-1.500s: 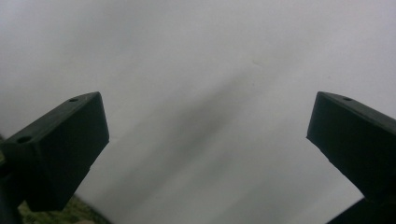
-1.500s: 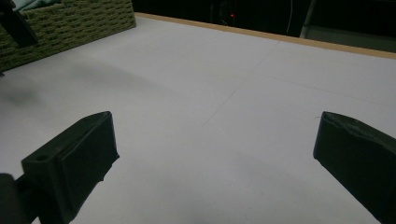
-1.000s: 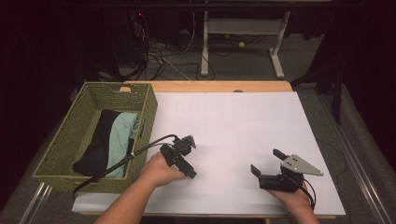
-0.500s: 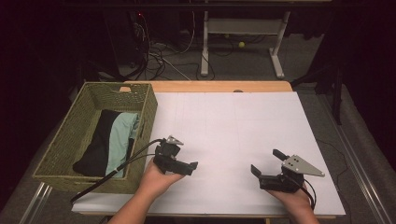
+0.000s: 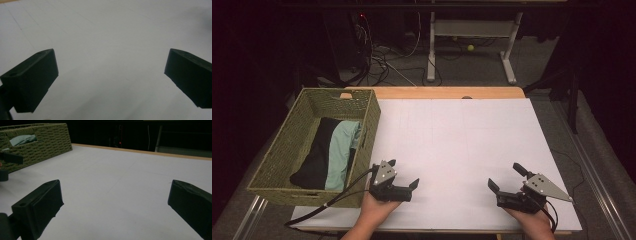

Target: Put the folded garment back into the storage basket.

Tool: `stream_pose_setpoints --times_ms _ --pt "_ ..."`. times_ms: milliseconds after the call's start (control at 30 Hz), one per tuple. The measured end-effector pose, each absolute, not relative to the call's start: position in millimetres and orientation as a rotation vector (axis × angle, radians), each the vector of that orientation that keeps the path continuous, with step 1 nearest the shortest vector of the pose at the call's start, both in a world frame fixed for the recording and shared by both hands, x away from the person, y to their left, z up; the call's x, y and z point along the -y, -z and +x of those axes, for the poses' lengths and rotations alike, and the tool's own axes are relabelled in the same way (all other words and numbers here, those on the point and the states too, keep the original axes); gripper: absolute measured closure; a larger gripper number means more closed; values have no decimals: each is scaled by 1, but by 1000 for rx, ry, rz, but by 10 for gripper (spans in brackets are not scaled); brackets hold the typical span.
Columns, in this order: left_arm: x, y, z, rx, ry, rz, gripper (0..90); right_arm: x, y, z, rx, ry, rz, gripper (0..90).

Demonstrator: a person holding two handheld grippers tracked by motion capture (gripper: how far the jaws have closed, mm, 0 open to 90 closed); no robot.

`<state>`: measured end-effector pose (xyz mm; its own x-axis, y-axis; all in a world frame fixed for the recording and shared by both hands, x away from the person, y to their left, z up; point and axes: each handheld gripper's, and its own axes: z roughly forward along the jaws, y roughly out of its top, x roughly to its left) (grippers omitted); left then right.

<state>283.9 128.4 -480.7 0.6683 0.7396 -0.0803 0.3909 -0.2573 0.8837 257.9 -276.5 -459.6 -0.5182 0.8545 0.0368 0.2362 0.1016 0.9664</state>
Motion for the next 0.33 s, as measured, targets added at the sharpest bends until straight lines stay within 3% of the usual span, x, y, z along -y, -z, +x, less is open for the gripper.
stream_pose_setpoints --times_ms 267,333 --pt "-149 482 270 -881 -468 1656 0 273 462 251 -1811 -1420 1072 0" --pt "-147 481 271 -872 -454 1670 0 273 461 248 -1800 -1416 1075 0"
